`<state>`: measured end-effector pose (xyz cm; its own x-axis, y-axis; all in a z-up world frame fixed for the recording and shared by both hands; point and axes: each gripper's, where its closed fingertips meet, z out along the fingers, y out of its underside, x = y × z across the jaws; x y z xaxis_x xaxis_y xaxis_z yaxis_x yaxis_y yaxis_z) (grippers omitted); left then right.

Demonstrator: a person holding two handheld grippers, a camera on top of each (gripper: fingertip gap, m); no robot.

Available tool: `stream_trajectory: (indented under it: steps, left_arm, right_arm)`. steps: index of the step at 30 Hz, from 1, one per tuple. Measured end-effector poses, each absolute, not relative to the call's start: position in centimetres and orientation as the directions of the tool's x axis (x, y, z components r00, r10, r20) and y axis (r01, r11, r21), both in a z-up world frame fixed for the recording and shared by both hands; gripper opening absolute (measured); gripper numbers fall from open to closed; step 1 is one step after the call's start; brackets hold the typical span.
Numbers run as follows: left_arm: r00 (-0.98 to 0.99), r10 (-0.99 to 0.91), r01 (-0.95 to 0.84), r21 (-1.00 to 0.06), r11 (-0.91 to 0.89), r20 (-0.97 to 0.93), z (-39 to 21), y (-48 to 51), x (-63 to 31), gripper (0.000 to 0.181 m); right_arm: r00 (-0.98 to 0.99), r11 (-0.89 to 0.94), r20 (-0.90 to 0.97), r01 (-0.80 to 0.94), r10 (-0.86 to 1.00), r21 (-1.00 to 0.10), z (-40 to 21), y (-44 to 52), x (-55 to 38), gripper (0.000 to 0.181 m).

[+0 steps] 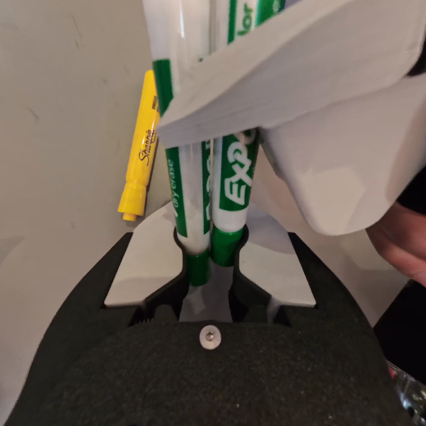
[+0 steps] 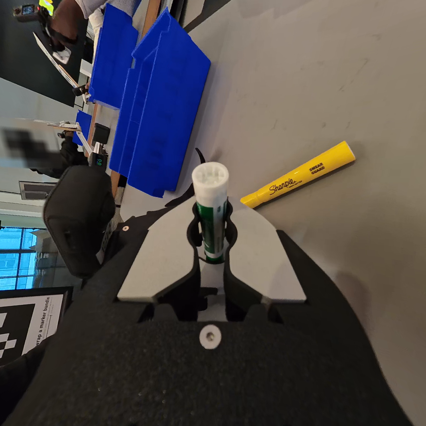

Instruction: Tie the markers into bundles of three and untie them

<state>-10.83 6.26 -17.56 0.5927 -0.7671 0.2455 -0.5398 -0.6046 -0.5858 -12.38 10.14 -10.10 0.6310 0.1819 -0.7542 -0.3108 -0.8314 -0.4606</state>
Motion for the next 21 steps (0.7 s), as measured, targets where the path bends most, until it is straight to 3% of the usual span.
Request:
stream_trajectory:
  steps: [7,21]
  left_arm:
    - [0.590,-0.753,-0.505,-0.595,-0.625,0.290,-17.3,5.6,-11.1,0.060]
    - [0.571,-0.780,-0.542,-0.596,-0.592,0.255,-18.0,4.4,-12.5,0.043]
  right_arm:
    - [0.634,-0.822,-0.750,-0.316,0.189,-0.474,-9.5,10.7,-11.9,0.019]
    - [0.620,-0.809,-0.761,-0.338,0.193,-0.481,-8.7,11.1,-11.7,0.019]
